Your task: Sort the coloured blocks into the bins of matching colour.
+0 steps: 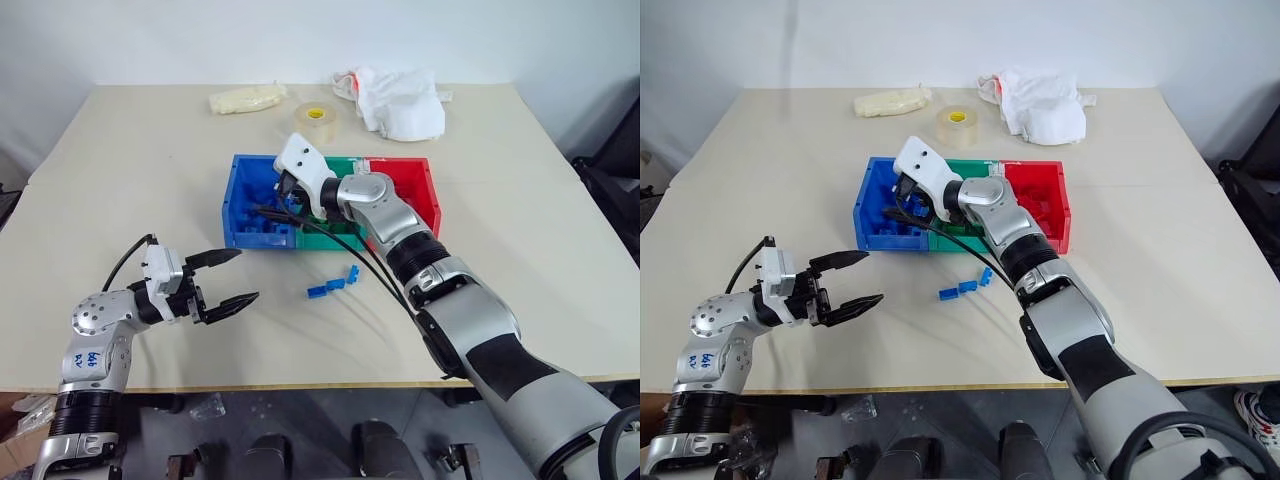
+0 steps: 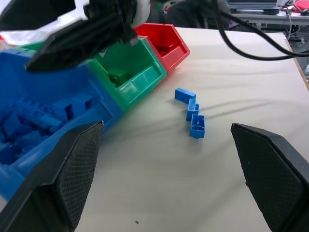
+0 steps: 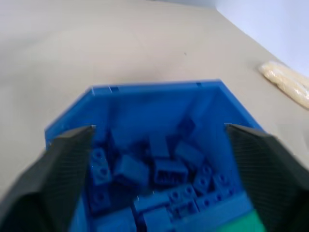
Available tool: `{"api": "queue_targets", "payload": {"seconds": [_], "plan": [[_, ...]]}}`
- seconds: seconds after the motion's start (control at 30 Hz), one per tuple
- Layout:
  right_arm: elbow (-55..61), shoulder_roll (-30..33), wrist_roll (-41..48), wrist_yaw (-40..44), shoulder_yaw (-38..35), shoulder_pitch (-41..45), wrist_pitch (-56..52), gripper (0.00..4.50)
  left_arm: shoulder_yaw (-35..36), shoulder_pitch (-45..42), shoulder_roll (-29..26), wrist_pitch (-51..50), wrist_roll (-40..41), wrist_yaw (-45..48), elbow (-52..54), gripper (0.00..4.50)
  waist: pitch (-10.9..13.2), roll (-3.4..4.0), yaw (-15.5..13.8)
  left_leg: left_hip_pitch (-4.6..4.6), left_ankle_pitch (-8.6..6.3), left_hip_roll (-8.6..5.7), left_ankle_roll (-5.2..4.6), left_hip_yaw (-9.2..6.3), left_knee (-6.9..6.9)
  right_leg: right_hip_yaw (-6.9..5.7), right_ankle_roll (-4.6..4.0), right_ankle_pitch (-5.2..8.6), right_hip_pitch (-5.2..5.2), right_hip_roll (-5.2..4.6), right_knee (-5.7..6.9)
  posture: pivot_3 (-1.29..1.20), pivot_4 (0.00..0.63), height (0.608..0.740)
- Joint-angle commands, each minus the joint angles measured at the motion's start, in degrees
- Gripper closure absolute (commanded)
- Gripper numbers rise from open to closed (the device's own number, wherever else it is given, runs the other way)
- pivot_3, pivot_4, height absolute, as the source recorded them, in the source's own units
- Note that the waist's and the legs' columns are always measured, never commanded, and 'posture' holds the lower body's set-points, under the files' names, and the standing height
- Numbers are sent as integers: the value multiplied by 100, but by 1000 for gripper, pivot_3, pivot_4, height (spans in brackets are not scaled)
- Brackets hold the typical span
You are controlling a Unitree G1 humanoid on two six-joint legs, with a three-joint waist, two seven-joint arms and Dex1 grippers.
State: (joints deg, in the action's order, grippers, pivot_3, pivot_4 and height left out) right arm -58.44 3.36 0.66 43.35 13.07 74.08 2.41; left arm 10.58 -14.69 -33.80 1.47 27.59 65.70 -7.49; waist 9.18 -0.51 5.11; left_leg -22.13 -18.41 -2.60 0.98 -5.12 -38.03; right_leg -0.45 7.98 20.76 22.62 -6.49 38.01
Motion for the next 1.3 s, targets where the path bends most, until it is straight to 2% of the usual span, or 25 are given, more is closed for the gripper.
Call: {"api": "queue_targets", "payload": {"seconds": [0.03,0.13,0.23,0.4,0.53,0.7,0.8,1.07,1.3], "plan": [[872,257,179,405,-215,-196,13,36,45,34,-32,68,48,40,132,0,0,0,-5,0,0,0,0,-1,0,-1,0,0,-1,0,1,0,150,740],[2521,764,534,1018,-271,-1024,-629,36,18,-40,-32,71,36,101,11,0,0,0,-41,-1,0,-1,0,-9,-2,-6,0,0,-7,-3,-2,0,150,740],[4326,1476,959,1493,-333,-2025,-1734,36,5,-132,-55,79,33,179,-145,0,0,0,-103,-9,0,-9,0,-39,-9,-15,-1,-1,-17,-8,-6,0,150,740],[6657,2870,1785,1808,-891,-3668,-3309,36,11,-271,-98,114,25,330,-413,0,2,4,-240,-16,0,-12,0,-38,-12,-21,-1,-1,-16,-9,-19,0,150,740],[7697,4113,2164,2036,-1610,-5153,-3981,36,11,-337,-133,142,9,452,-593,0,3,6,-355,-16,0,-11,-1,-32,-8,-19,-1,0,-18,-9,-30,0,150,740],[7783,4859,2061,2081,-1842,-6123,-3825,36,15,-391,-144,177,-1,522,-702,0,4,5,-353,-9,1,-9,-5,-8,-10,-9,0,0,-22,-7,-44,0,150,740],[7577,4812,1981,1957,-1646,-6017,-3684,36,21,-412,-139,191,-2,536,-714,0,4,5,-339,-4,1,-4,-5,5,-10,-4,0,0,-22,-5,-43,0,150,740],[6705,3722,1624,1378,-747,-5130,-3363,36,100,-177,-169,102,203,667,-368,0,4,5,-358,-2,1,-1,-4,4,-8,-2,0,0,-18,-4,-41,0,150,740],[5580,2976,1189,1234,-243,-4580,-2728,36,295,317,-208,-121,519,775,201,0,4,6,-351,-4,1,-6,-4,-2,-9,-3,-1,0,-17,-9,-41,0,150,740]]}}
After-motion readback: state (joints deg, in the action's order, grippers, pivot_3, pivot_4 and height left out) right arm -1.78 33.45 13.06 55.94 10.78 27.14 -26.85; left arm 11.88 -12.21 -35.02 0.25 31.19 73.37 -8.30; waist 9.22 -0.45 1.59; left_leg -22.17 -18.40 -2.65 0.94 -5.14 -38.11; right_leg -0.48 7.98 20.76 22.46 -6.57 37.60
